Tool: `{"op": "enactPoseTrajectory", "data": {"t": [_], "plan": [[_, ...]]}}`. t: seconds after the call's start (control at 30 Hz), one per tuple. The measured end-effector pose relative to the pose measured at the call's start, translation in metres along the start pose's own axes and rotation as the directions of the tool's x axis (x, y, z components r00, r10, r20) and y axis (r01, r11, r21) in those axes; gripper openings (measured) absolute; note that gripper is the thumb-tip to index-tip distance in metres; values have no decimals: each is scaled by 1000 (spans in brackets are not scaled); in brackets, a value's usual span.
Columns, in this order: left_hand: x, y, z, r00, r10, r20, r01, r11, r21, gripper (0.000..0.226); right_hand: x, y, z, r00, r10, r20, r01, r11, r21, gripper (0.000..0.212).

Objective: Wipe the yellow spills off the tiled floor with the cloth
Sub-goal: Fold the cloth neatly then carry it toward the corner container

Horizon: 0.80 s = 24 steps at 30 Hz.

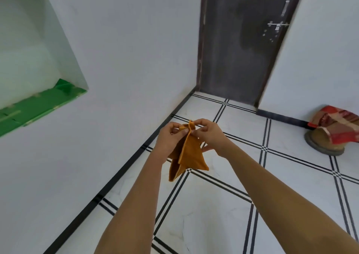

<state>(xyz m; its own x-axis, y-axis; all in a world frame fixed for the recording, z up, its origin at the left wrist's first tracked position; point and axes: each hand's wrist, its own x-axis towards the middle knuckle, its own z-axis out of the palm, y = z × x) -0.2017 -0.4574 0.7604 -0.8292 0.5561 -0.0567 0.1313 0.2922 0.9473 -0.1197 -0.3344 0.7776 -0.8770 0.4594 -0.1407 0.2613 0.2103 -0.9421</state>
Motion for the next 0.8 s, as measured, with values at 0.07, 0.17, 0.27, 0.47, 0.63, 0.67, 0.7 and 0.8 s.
{"op": "enactPoseTrajectory", "data": {"t": [0.07, 0.17, 0.27, 0.47, 0.63, 0.67, 0.7, 0.8], "plan": [[8, 1, 8, 998, -14, -62, 14, 1000, -5, 24, 14, 4, -11, 999, -28, 19, 28, 1000, 1, 20], [10, -1, 19, 979, -48, -198, 40, 998, -41, 17, 33, 14, -27, 992, -66, 104, 67, 998, 3, 21], [3, -6, 29, 930, -104, -351, 87, 994, -64, 14, 47, 23, -40, 982, -132, 138, 139, 989, -42, 17], [-34, -2, 55, 752, -144, -643, 157, 987, -38, 3, 56, 19, -64, 872, -296, 389, 369, 921, -127, 21], [-72, 11, 76, 818, -169, -550, 238, 970, 56, 37, 40, 4, -46, 722, -334, 606, 523, 837, -162, 11], [-80, 12, 79, 840, -177, -514, 236, 970, 52, 41, 34, 2, -41, 689, -339, 640, 545, 825, -149, 10], [-86, 11, 81, 855, -193, -481, 232, 972, 22, 41, 28, 0, -37, 662, -340, 668, 559, 817, -138, 9], [-110, 6, 82, 851, -264, -454, 259, 963, -74, 34, 11, -5, -25, 628, -359, 690, 555, 828, -74, 9]]}}
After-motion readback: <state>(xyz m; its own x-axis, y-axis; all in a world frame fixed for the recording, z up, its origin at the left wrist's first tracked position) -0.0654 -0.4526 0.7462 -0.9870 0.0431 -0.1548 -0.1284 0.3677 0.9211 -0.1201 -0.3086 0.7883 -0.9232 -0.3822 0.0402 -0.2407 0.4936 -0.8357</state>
